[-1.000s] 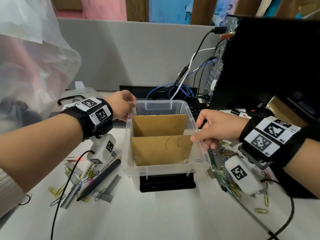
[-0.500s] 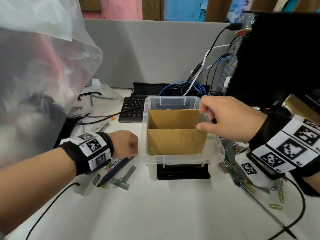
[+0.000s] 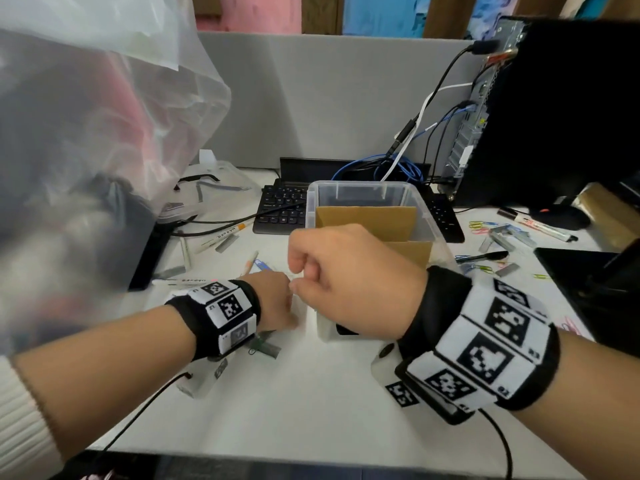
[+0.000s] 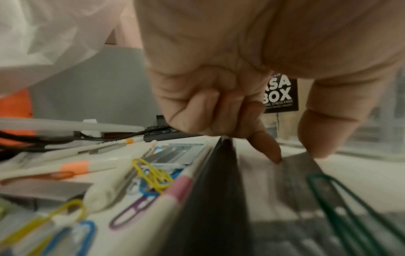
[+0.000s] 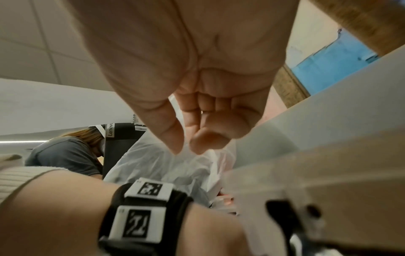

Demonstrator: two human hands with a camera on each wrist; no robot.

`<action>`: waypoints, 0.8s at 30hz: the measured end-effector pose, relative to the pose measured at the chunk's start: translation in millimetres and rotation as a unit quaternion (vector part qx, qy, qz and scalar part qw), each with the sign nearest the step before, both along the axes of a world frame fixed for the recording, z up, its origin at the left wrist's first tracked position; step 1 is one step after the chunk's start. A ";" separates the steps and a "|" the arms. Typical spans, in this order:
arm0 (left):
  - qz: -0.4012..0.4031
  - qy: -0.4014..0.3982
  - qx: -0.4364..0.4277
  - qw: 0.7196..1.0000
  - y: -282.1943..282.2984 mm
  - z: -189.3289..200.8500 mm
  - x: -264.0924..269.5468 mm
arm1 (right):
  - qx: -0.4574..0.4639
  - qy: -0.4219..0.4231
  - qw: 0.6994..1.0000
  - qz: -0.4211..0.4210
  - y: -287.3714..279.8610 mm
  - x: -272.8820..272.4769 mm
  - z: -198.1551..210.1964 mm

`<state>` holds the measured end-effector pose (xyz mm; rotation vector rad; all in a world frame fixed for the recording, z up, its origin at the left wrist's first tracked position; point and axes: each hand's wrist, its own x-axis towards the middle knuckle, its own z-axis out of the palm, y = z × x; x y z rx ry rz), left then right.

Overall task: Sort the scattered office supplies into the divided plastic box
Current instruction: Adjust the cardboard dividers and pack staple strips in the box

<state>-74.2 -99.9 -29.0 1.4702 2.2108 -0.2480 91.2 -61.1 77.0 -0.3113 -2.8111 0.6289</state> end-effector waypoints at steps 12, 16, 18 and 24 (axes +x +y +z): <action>0.089 -0.068 0.225 0.968 -24.2 27.8 -37.4 | 0.029 -0.200 0.979 0.021 -49.4 -30.2 -57.8; 0.095 -0.087 0.227 0.965 -29.4 27.3 -39.9 | 0.071 -0.319 0.945 -0.006 -55.3 -42.0 -76.3; 0.093 -0.103 0.229 0.964 -30.8 25.5 -38.6 | 0.056 -0.323 0.944 -0.036 -54.2 -45.7 -80.1; 0.061 -0.084 0.222 0.970 -29.3 23.5 -36.0 | 0.023 -0.332 0.940 -0.069 -51.5 -57.1 -84.9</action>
